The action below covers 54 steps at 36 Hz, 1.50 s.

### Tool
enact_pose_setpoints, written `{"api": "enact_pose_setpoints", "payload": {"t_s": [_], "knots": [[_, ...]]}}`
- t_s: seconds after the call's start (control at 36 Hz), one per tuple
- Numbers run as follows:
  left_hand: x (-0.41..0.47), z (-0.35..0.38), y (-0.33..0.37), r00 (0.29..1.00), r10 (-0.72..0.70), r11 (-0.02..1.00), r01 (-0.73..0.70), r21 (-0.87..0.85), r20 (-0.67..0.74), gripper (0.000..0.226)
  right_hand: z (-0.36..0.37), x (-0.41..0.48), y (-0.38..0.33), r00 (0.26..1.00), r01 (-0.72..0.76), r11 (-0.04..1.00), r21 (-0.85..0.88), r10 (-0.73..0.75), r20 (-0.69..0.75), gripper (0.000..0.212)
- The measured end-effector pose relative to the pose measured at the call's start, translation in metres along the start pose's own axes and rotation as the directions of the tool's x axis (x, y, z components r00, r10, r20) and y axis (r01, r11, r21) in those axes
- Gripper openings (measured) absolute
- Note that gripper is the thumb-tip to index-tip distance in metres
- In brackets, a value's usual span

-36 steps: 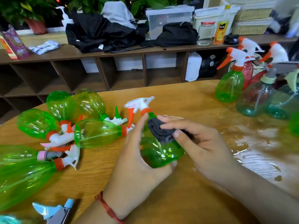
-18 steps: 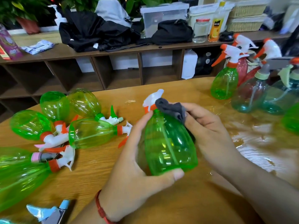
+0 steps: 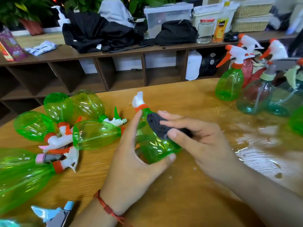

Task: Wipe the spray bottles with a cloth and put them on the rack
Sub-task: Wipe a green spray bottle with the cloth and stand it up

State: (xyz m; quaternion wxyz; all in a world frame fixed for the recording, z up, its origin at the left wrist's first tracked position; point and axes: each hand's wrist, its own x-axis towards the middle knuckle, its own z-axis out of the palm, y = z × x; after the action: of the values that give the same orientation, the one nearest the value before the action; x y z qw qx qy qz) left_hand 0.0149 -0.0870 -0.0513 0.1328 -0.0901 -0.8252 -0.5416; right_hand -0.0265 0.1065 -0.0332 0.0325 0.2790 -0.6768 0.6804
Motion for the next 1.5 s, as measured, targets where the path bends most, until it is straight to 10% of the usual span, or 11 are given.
{"api": "enact_pose_setpoints", "payload": {"t_s": [0.22, 0.75, 1.06, 1.28, 1.5], "knots": [[0.004, -0.009, 0.01, 0.995, -0.053, 0.996, 0.047, -0.082, -0.08, 0.118, 0.001, -0.003, 0.004, 0.992, 0.123, 0.979, -0.161, -0.115, 0.06, 0.028], [-0.009, 0.009, 0.013, 0.973, 0.053, 0.921, 0.038, -0.387, 0.223, 0.106, -0.014, 0.015, -0.006, 0.983, -0.157, 0.907, 0.391, 0.184, -0.03, 0.04], [-0.004, 0.009, 0.007, 0.99, 0.121, 0.982, -0.129, 0.136, 0.067, 0.115, 0.001, 0.002, 0.002, 0.996, -0.075, 0.997, 0.031, 0.077, -0.047, 0.028], [0.008, -0.012, 0.006, 0.995, -0.039, 0.992, 0.029, -0.119, -0.087, 0.111, 0.002, -0.008, 0.005, 0.983, 0.175, 0.954, -0.244, -0.155, 0.1, 0.028], [-0.01, 0.003, 0.016, 0.994, 0.076, 0.95, -0.047, -0.309, 0.082, 0.106, -0.009, 0.005, -0.005, 0.994, -0.062, 0.996, 0.069, 0.067, -0.081, 0.033]]}}
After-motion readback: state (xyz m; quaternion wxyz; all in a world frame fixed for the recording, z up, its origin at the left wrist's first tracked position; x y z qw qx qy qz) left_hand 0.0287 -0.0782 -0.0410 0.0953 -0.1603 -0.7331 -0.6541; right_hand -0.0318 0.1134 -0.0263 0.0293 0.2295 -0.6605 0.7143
